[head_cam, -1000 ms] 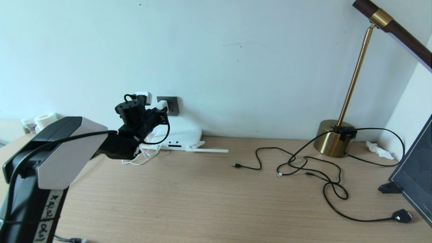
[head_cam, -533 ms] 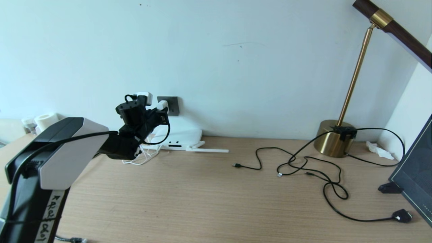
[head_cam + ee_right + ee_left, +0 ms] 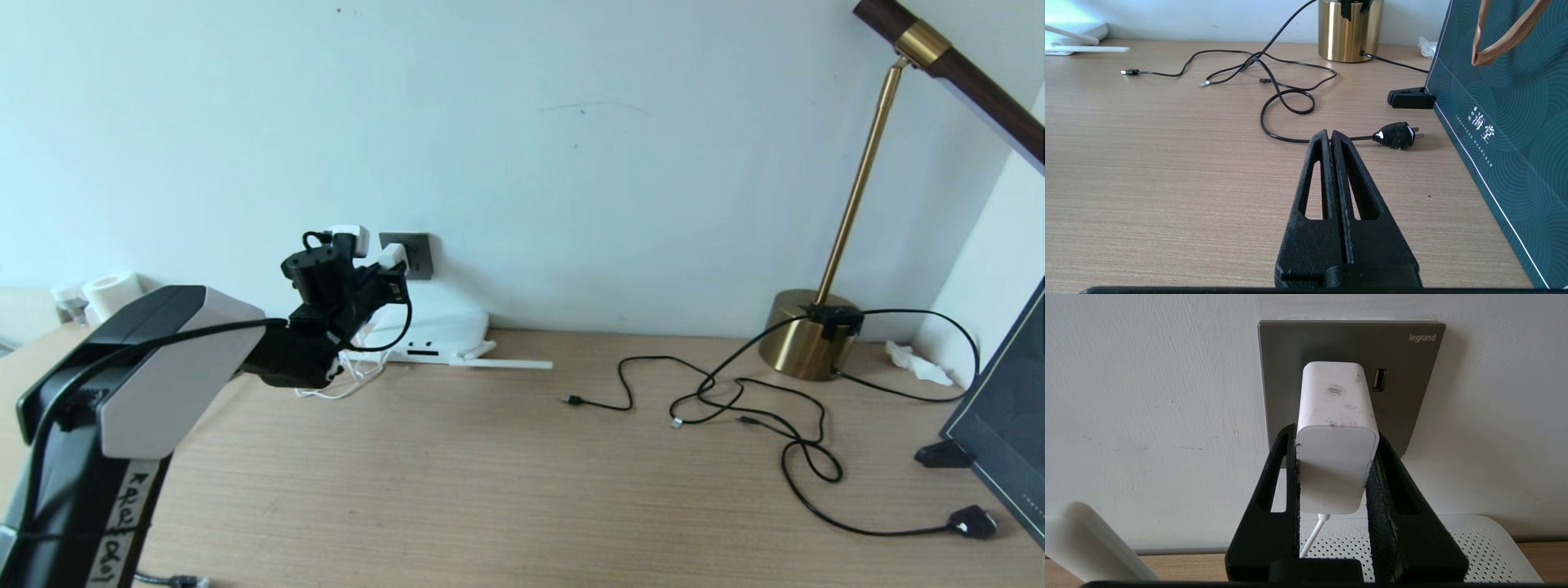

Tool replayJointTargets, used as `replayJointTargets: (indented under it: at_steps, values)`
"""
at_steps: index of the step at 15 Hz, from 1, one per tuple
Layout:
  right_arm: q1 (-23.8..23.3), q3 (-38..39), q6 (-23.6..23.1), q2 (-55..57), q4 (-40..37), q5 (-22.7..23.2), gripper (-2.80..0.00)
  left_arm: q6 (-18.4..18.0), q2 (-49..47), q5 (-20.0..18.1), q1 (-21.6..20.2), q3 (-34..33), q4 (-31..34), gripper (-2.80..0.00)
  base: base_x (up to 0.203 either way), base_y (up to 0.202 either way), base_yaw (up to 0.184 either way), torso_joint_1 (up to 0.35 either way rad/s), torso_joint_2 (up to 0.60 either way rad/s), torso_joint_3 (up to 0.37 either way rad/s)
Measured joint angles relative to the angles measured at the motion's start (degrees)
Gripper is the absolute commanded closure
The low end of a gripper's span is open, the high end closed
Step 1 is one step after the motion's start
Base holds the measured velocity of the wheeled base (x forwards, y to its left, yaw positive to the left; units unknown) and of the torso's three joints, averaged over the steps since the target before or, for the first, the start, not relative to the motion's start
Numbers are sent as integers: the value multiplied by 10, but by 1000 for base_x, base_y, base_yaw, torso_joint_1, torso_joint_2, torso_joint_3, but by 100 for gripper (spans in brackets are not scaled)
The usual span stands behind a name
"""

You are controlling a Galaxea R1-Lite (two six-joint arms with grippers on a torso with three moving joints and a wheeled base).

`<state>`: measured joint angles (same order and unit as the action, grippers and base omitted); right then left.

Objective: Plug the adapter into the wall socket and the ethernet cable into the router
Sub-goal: Plug plug into socket

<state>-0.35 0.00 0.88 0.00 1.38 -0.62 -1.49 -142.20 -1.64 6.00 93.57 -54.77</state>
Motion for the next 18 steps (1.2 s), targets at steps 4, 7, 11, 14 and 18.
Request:
replayJointTargets:
  at_steps: [4,7,11,14,18]
  values:
    - [0,0,0,0,0,0,0,1,0,17,7,0,0,0,0,0,0,0,0,0]
    - [0,0,0,0,0,0,0,1,1,22,10,-1,0,0,0,0,0,0,0,0]
    - [0,0,0,0,0,0,0,1,3,22,9,-2,0,0,0,0,0,0,0,0]
    - [0,0,0,0,0,0,0,1,5,20,6,-2,2,0,0,0,0,0,0,0]
    - [0,0,0,0,0,0,0,1,5,17,4,12,22,0,0,0,0,0,0,0]
